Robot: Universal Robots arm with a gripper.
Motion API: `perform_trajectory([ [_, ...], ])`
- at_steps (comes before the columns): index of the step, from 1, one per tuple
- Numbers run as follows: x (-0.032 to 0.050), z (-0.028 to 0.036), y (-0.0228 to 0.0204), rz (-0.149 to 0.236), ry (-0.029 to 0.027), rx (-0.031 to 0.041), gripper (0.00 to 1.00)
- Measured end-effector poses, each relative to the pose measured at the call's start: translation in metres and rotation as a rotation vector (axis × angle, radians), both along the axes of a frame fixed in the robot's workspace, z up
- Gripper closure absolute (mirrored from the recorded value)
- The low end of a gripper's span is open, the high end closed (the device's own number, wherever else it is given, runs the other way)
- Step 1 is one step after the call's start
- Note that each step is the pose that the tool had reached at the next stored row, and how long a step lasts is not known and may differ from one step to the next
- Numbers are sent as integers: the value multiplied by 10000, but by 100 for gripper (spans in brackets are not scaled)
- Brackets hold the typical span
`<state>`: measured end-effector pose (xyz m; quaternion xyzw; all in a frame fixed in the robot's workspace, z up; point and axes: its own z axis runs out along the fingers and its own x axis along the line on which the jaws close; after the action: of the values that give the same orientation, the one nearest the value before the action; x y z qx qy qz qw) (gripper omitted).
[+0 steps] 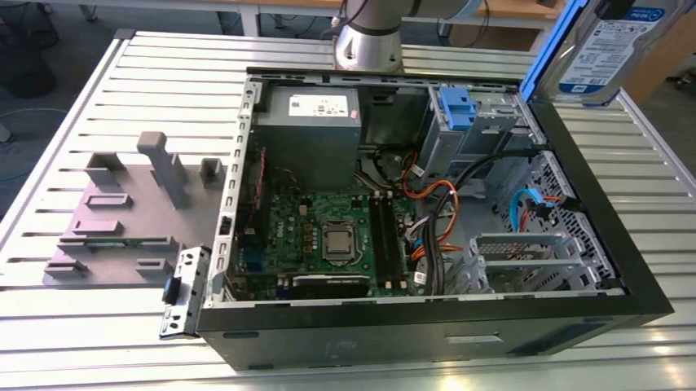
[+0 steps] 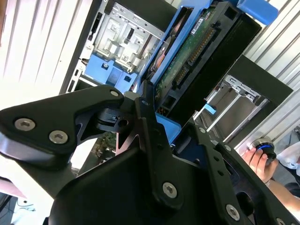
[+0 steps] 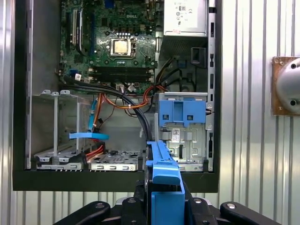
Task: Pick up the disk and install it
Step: 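Pick up the disk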
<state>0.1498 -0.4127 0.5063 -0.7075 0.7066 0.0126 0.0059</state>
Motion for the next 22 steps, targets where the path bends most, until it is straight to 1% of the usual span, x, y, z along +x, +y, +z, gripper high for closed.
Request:
perform_trajectory([
  [7,0,-1,-59,0,0,1,63],
  [19,0,-1,-174,0,0,1,63],
  [22,-1,-1,-195,0,0,0,63],
])
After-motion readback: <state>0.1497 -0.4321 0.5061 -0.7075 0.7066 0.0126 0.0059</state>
